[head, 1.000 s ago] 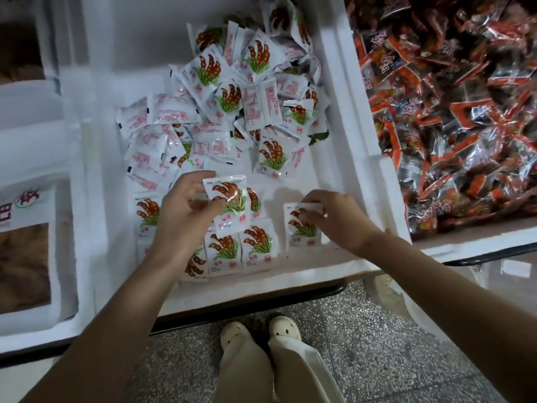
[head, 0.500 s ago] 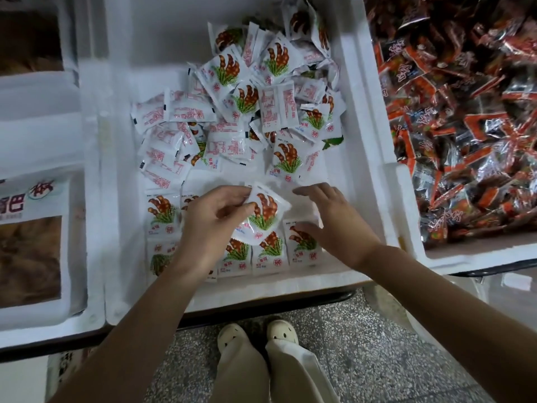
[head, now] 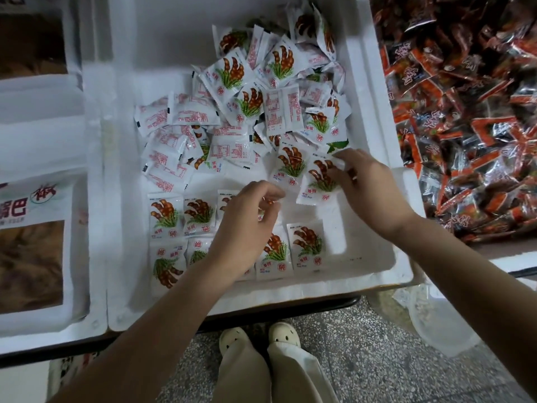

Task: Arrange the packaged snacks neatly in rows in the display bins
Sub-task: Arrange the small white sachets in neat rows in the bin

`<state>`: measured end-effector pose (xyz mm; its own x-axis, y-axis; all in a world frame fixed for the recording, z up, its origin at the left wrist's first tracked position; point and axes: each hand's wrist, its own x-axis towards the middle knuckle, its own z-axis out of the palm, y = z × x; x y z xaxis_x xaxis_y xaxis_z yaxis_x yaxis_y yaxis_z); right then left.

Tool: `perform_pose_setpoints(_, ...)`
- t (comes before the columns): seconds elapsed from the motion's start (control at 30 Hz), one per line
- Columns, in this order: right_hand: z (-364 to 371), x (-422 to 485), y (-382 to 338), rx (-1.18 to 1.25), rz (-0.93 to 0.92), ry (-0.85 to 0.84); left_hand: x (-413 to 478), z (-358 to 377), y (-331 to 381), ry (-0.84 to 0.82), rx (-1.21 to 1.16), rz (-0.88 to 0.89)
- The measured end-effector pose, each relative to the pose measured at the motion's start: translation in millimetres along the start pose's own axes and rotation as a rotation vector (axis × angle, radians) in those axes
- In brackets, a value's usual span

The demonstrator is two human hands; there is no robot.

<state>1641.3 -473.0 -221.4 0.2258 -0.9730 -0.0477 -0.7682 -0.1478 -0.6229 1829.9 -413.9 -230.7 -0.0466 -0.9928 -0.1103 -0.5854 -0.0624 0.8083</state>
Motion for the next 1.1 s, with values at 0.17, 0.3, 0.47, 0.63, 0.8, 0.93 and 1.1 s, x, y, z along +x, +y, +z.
perform_pose_setpoints(0.17, 22.7, 21.4, 8.0, -0.128, -0.054, -0.199, -3.3, 9.1, -24.4, -0.195, 0.473, 0.105)
perform_pose_setpoints(0.3, 33.6, 21.7, 3.4, -0.077, -0.008, -0.313, -10.3, 16.2, -37.0, -0.196, 0.529, 0.146)
perform_pose_setpoints(0.47, 42.9, 12.0, 7.8, -0.301, -0.119, -0.236, -13.9, 22.5, -45.5, -0.142, 0.527, 0.161)
perform_pose_setpoints(0.63, 40.1, 16.1, 5.8, -0.148, -0.045, -0.001, -6.3, 17.9, -33.9, -0.105, 0.523, 0.154)
perform_pose_setpoints(0.8, 44.5, 35.8, -3.3, 0.098, 0.22, -0.011, 31.5, 13.6, -16.2, -0.033, 0.282, -0.004)
perform_pose_setpoints(0.93, 55.2, 41.8, -8.4, 0.245, 0.318, 0.028, 65.4, 25.9, -15.8, 0.017, 0.022, -0.177)
perform_pose_setpoints(1.1, 45.7, 43.2, -19.6, 0.147, 0.093, 0.084, 73.5, 23.9, -5.7, 0.223, -0.009, -0.105)
